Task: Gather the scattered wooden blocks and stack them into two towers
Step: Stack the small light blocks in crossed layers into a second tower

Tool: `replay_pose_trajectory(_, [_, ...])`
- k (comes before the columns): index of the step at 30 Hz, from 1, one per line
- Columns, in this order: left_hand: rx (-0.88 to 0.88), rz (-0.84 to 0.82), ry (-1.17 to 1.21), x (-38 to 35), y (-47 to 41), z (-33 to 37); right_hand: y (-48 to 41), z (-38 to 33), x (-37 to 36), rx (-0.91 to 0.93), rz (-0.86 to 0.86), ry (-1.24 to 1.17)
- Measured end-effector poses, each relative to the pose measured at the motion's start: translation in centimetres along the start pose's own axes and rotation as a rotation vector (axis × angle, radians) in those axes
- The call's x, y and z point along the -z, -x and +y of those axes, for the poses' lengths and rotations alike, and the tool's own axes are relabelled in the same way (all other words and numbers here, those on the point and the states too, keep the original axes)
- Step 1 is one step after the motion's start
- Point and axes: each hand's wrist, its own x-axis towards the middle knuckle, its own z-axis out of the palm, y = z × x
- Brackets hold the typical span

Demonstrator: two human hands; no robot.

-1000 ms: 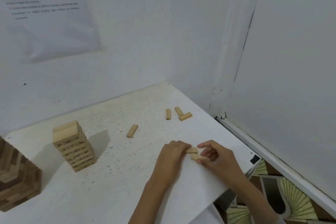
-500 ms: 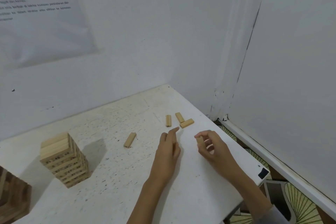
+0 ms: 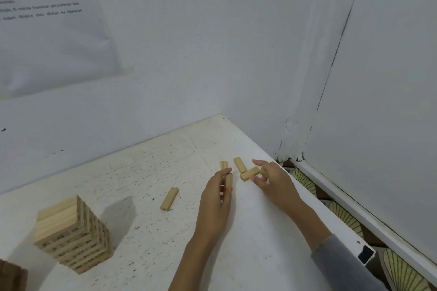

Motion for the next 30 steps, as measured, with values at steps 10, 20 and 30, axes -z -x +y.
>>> replay_pose_trajectory(10, [-0.022, 0.06, -0.016, 0.7, 0.9, -0.5, 1.1, -0.2, -0.4, 0.025, 0.054, 0.013])
replay_pose_trajectory(20, [0.013, 0.163, 0.061, 2.7, 3.3, 0.7, 4.7, -3.6, -0.6, 0.092, -0.015, -0.413])
replay_pose_trajectory(30, [0.105, 0.125, 0.149, 5.6, 7.2, 1.2, 7.6, -7.4, -3.3, 0.055, -0.142, -0.526])
